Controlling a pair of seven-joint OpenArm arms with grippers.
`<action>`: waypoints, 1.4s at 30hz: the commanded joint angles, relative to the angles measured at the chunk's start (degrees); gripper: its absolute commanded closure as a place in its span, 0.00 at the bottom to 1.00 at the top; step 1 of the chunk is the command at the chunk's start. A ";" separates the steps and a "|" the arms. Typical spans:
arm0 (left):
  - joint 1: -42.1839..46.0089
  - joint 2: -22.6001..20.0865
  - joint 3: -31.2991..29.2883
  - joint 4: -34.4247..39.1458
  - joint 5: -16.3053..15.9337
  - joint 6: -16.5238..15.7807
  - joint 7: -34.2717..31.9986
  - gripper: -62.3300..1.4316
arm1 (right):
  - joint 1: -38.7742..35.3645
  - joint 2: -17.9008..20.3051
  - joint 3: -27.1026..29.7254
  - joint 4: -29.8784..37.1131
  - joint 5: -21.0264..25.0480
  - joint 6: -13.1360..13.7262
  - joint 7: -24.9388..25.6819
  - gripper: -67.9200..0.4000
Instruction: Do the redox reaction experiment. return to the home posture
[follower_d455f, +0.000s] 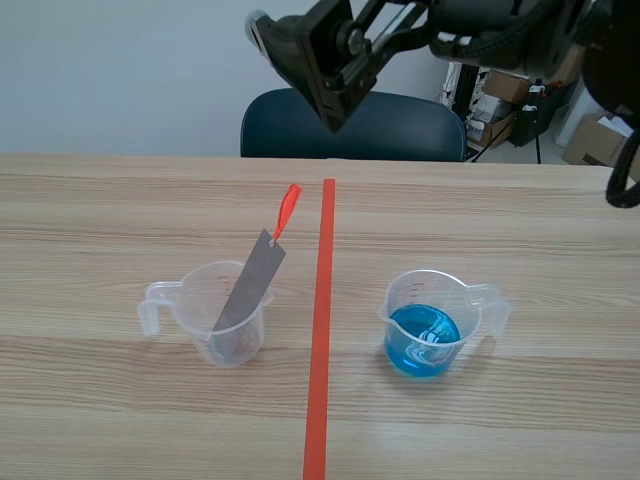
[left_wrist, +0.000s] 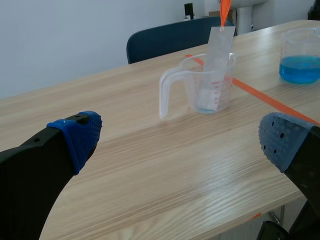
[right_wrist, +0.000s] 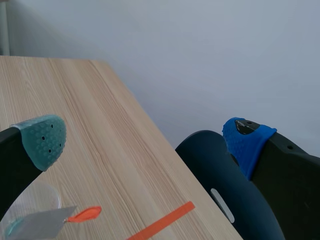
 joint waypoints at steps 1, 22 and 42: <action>1.92 -2.82 -0.15 3.43 -2.51 0.07 -2.97 0.00 | -1.64 2.10 1.77 0.81 0.68 -1.05 2.03 0.00; 11.04 -32.04 -2.51 29.35 -21.92 0.00 6.51 0.00 | -37.92 9.25 30.49 8.15 -0.48 -2.75 13.62 0.00; -9.38 -34.93 6.36 33.83 -22.82 -8.35 42.51 0.00 | -65.18 8.83 39.50 15.37 -14.29 -6.82 23.58 0.00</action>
